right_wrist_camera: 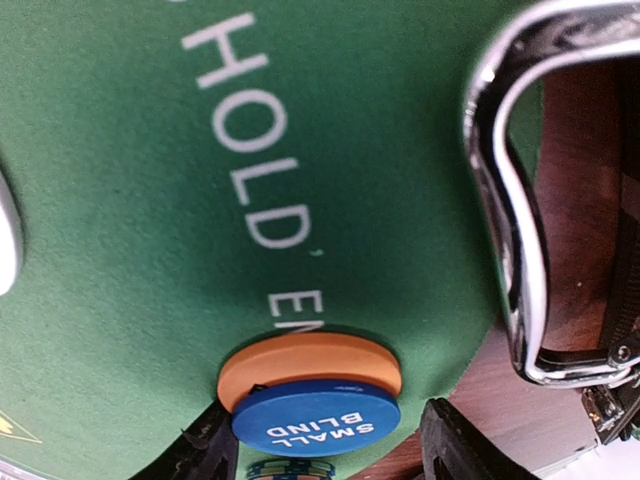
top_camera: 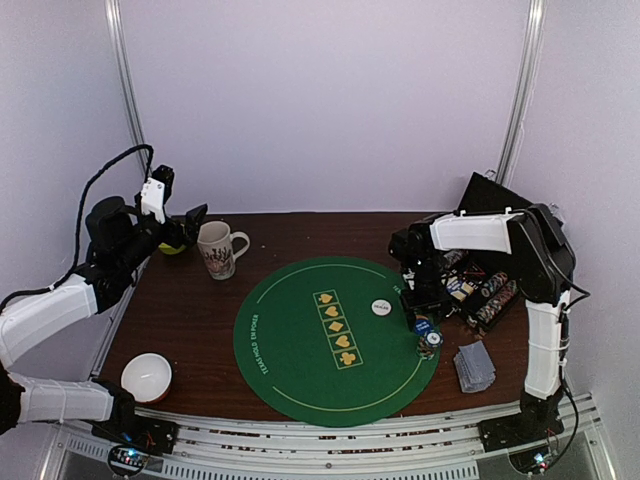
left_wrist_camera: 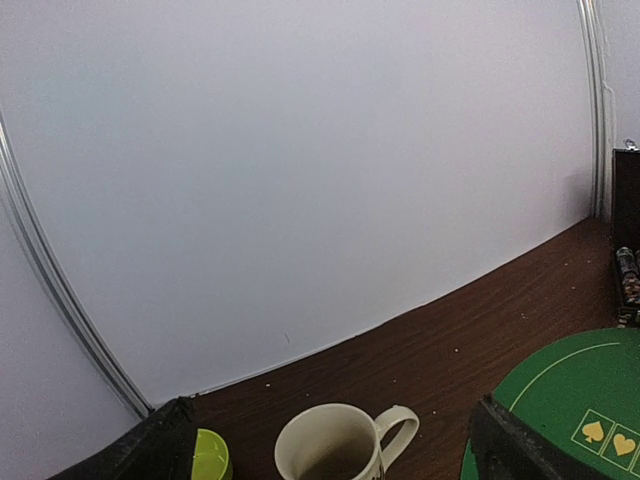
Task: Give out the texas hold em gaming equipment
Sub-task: Pick up the small blind button from the big blind area.
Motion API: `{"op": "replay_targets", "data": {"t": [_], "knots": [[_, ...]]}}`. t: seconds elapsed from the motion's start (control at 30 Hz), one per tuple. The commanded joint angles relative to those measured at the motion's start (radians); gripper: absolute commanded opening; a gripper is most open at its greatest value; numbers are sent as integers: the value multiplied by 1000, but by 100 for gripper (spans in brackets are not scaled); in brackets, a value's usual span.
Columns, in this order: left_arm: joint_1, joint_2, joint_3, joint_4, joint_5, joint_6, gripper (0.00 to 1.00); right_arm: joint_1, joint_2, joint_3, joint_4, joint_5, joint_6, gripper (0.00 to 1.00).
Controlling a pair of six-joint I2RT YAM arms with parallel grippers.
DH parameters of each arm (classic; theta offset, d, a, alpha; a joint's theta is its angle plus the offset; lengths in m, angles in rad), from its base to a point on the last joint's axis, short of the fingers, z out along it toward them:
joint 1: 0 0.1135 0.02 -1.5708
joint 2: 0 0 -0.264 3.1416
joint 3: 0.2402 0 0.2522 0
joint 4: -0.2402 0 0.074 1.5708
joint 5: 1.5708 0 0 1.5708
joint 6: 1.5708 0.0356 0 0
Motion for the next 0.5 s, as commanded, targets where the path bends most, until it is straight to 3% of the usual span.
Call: {"op": "replay_targets", "data": {"t": [0.0, 0.17, 0.47], "knots": [[-6, -16, -5, 57, 9, 16, 98, 3, 3, 2, -70, 74, 17, 65], [-5, -19, -6, 59, 9, 18, 98, 8, -9, -12, -43, 15, 9, 64], [-6, -22, -6, 62, 9, 19, 98, 8, -10, -6, -34, -1, 3, 48]]}}
